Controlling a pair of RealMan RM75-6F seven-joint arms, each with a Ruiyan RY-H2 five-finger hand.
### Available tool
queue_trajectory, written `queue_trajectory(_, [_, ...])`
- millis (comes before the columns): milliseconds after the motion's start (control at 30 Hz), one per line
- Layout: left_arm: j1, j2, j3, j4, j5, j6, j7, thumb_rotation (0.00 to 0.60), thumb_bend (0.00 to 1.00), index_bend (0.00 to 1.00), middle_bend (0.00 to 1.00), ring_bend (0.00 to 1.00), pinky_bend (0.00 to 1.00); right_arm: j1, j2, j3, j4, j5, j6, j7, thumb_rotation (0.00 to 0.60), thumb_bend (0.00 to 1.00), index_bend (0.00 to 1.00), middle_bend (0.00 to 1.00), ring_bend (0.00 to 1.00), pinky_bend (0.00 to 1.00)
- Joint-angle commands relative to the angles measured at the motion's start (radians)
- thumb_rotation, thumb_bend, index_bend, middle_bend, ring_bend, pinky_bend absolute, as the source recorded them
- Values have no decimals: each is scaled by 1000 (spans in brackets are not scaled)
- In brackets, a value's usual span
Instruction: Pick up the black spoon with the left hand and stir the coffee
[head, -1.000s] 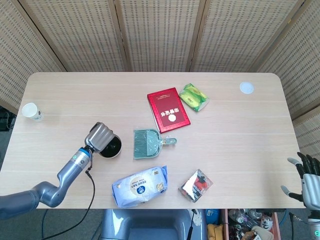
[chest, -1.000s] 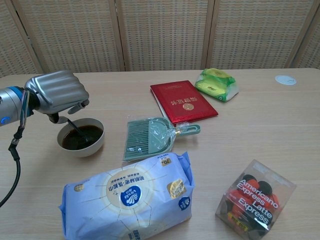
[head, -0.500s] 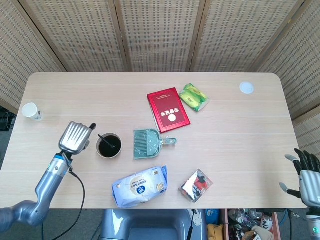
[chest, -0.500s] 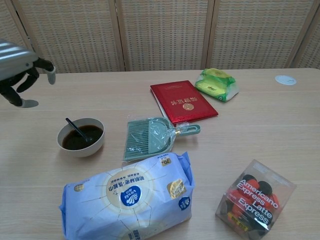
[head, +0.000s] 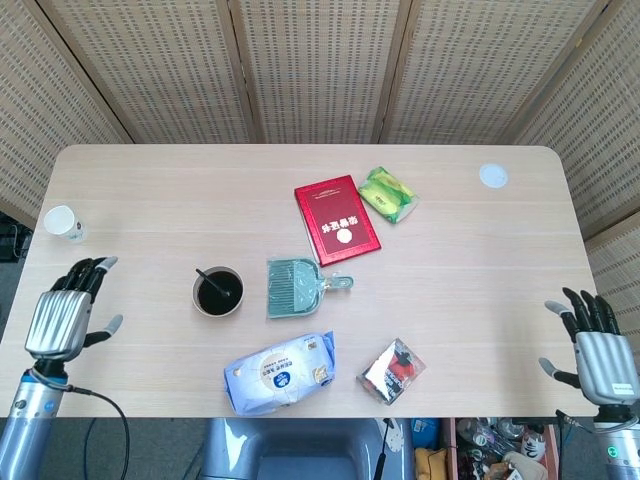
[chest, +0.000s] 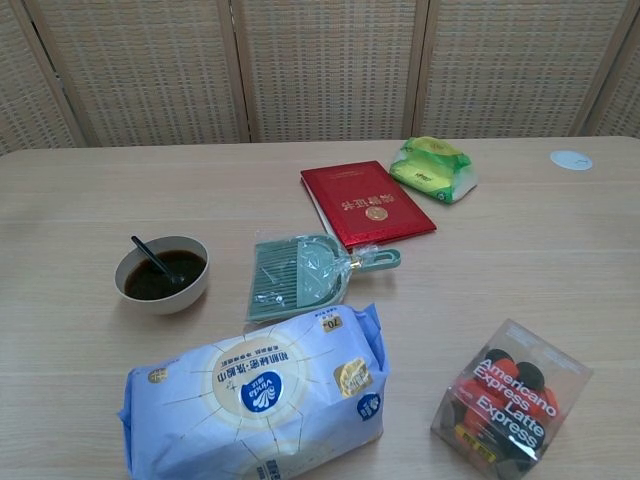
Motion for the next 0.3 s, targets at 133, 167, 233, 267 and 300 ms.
queue_trajectory(133, [105,-12,61,37,92,84,-79,600,258,54,0,0,0,5,-2,-5,-26,-15,11,-29,600,124,247,127,0,39])
queue_trajectory(167, [113,-17,60,41,101,94,-81,600,258,54,0,0,0,4,-3,-5,-28,-15,12,-31,600,124,247,125,0,39])
queue_trajectory(233, [124,-28,55,51,120,108,-90,600,257,54,0,0,0,3,-4,-5,-29,-15,17,-33,600,125,247,124,0,39])
queue_trajectory(267, [127,-33,52,55,128,112,-94,600,257,54,0,0,0,2,-4,-5,-29,-15,20,-35,600,125,247,124,0,39])
queue_trajectory(300, [130,-37,48,62,136,115,-97,600,257,54,0,0,0,1,-5,-5,-29,-15,25,-37,600,124,247,124,0,39])
